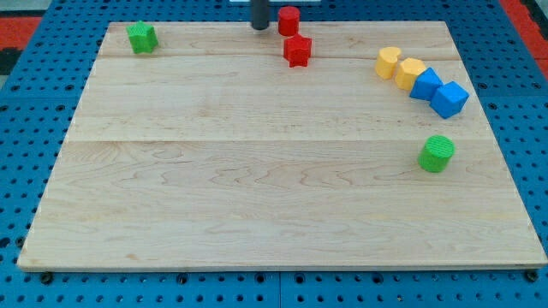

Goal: Place the green star horizontal to the red circle

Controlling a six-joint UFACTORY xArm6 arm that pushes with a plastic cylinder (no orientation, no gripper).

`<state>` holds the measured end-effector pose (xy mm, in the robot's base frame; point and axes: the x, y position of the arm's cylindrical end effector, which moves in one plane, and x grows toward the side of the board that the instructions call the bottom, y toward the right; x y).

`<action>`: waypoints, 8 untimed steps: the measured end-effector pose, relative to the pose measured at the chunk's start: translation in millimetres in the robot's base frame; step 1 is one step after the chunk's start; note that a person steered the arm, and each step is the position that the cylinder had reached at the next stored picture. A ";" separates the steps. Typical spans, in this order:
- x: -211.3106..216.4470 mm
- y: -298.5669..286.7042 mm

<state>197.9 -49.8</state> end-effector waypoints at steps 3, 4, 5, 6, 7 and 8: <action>46.8 -57.4; 65.4 -57.4; 73.3 -92.6; 90.2 -133.9; 94.7 -170.5; 76.2 -175.1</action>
<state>274.1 -224.9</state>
